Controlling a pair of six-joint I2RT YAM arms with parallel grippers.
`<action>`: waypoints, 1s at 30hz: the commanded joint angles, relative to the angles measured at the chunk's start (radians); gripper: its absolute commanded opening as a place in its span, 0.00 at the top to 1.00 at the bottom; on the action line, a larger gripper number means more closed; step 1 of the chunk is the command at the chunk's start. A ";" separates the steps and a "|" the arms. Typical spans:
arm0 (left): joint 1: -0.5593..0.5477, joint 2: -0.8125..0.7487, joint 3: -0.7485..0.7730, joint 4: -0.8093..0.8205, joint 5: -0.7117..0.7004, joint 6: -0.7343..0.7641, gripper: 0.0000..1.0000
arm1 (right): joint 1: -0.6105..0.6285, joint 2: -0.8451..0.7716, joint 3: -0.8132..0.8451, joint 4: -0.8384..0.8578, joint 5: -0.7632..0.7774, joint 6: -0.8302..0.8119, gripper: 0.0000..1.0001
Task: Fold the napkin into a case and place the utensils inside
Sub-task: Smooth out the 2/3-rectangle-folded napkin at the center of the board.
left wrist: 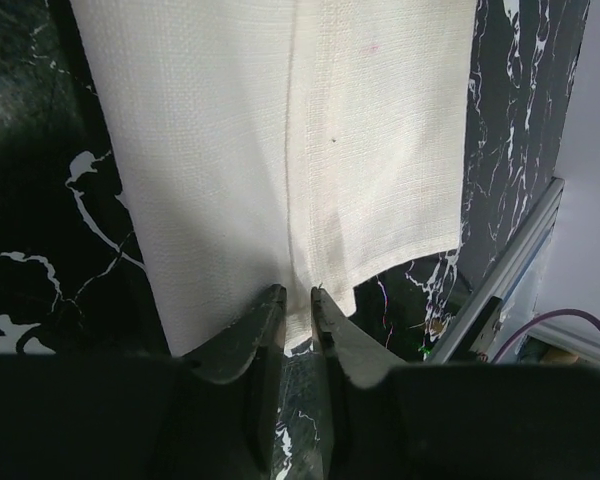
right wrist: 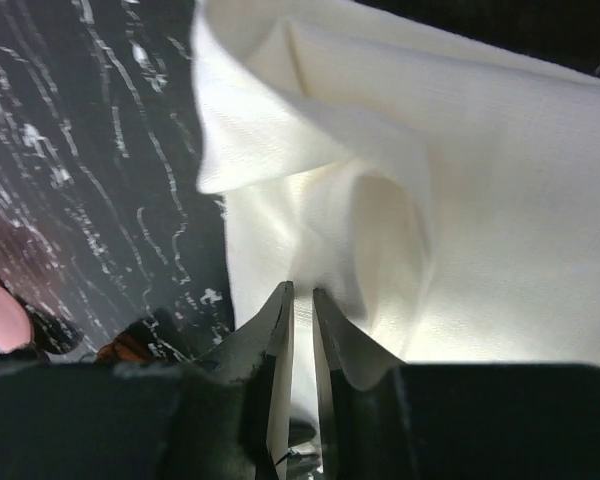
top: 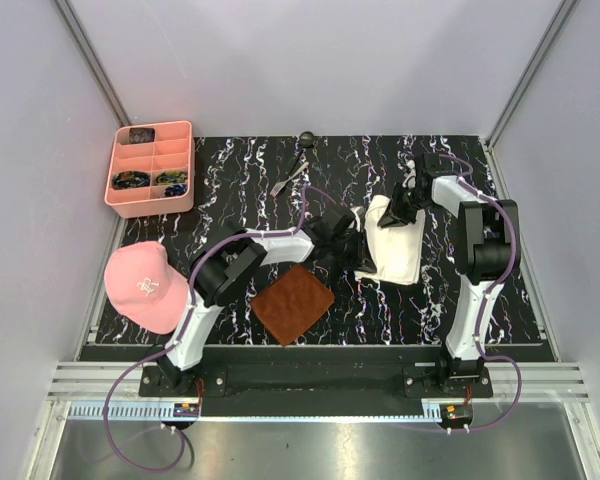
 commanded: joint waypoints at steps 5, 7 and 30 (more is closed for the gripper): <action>0.044 -0.069 0.118 -0.033 0.092 -0.002 0.66 | 0.002 -0.023 0.000 0.026 0.059 -0.013 0.79; 0.053 -0.012 0.173 -0.038 0.113 -0.014 0.66 | 0.002 -0.034 0.006 0.024 0.050 -0.010 0.78; -0.030 0.028 0.003 -0.018 0.027 0.015 0.74 | -0.026 -0.015 -0.074 0.090 0.033 0.001 0.67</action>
